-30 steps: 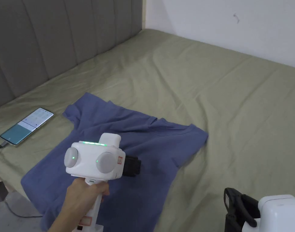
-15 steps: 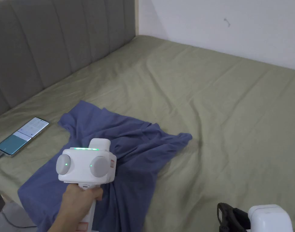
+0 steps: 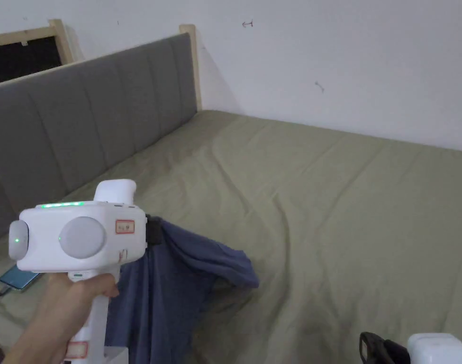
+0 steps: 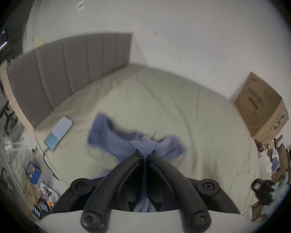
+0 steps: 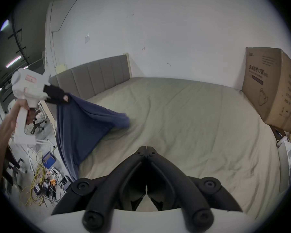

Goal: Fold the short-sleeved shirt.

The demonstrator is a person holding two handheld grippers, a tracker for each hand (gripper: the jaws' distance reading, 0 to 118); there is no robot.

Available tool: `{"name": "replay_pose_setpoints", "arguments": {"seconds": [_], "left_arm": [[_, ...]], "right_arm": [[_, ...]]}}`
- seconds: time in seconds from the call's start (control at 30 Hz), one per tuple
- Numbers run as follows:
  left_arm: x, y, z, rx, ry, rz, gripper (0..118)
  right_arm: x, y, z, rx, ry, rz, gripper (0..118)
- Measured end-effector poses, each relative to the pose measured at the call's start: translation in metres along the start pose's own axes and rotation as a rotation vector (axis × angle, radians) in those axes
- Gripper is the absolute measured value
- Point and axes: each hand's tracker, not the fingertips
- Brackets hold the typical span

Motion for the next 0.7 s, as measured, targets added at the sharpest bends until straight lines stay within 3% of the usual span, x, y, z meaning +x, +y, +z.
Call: {"name": "replay_pose_setpoints", "arguments": {"seconds": [0.27,0.37,0.43,0.6,0.7], "left_arm": [[0.147,0.072,0.106,0.213,-0.23,-0.238,0],[0.208,0.07,0.124,0.214,-0.403,-0.284,0],[0.248,0.057,0.128,0.19,-0.541,-0.315,0],[0.336,-0.001,0.108,0.103,-0.721,-0.431,0],[0.383,-0.058,0.06,-0.059,-0.722,-0.435,0]], "right_arm": [[0.058,0.007,0.072,0.135,-0.11,-0.086,0],[0.089,0.006,0.102,0.18,-0.19,-0.124,0],[0.11,0.003,0.122,0.201,-0.254,-0.154,0],[0.162,-0.016,0.168,0.234,-0.409,-0.252,0],[0.184,-0.031,0.182,0.213,-0.478,-0.317,0]]}}
